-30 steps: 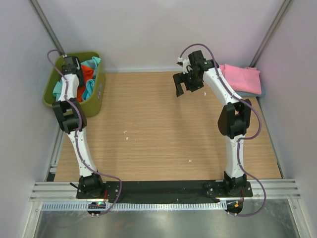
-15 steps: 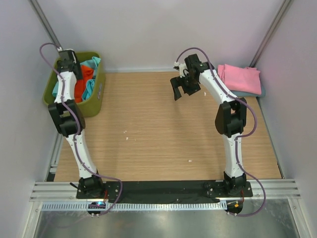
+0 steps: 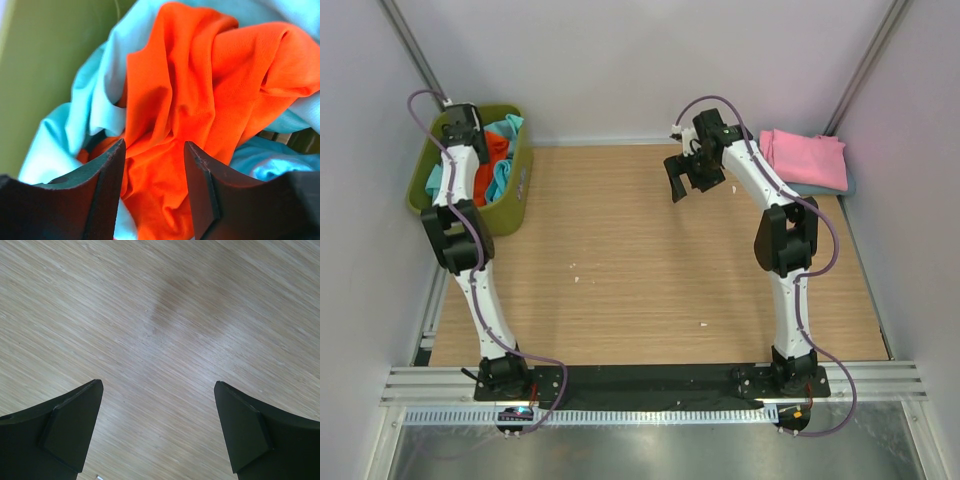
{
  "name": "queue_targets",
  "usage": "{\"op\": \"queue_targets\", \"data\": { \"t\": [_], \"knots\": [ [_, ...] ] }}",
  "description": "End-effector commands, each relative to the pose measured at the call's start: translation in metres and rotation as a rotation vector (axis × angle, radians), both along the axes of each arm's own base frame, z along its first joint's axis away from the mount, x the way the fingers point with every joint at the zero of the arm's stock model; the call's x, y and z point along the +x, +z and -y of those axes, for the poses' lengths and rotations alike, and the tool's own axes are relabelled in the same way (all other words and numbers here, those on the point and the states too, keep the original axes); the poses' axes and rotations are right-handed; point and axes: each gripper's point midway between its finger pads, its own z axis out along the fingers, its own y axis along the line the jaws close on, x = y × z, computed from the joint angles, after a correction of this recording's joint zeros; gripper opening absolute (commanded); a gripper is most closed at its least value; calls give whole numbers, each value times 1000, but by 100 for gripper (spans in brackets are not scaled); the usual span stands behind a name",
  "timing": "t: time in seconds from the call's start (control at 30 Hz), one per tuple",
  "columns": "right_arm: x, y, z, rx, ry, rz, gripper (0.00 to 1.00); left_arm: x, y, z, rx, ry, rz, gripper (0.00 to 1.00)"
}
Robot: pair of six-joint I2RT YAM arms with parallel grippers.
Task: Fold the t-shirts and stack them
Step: Grab the tshirt from the pile
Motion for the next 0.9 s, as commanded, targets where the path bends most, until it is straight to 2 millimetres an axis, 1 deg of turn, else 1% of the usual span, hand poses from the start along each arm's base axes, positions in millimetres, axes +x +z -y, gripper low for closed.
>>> {"op": "queue_targets", "data": {
  "t": [0.0, 0.17, 0.23, 0.3, 0.33, 0.37, 0.4, 0.43, 0.5, 0.6, 0.7, 0.73, 0.8, 0.83, 0.87],
  "knots": [
    [5, 24, -1, 19, 10, 65, 100, 9, -3, 2, -7, 4, 22, 51],
    [4, 22, 1, 5, 8, 65, 100, 9, -10, 1, -6, 7, 11, 50],
    [6, 21, 1, 6, 7, 67, 100, 9, -12, 1, -7, 9, 8, 47],
    [6, 19, -1, 6, 7, 63, 100, 9, -15, 1, -13, 2, 3, 40],
    [8, 19, -1, 7, 4, 65, 100, 10, -15, 1, -15, 0, 3, 34],
    [8, 19, -1, 7, 6, 65, 100, 10, -17, 2, -19, -3, 1, 30],
    [7, 20, -3, 8, 7, 66, 100, 10, -16, 3, -22, -10, 3, 24],
    [8, 19, -3, 8, 7, 66, 100, 10, -15, 4, -24, -12, 3, 13],
    [8, 18, -6, 7, 12, 68, 100, 10, -9, 7, -33, -23, 13, 1],
    [9, 19, -8, 2, 13, 76, 100, 10, 0, 9, -42, -33, 32, 0],
    [18, 25, -5, -26, -4, 120, 100, 11, 23, 14, -50, -57, 74, 0],
    [23, 28, 2, -56, -31, 144, 100, 11, 39, 18, -57, -73, 104, 0],
    [37, 41, 7, -81, -68, 208, 100, 11, 58, 27, -84, -86, 147, 0],
    [43, 47, 15, -119, -101, 242, 100, 9, 81, 33, -93, -110, 189, 0],
    [48, 51, 18, -131, -119, 269, 100, 9, 94, 40, -97, -125, 214, 0]
  ]
}}
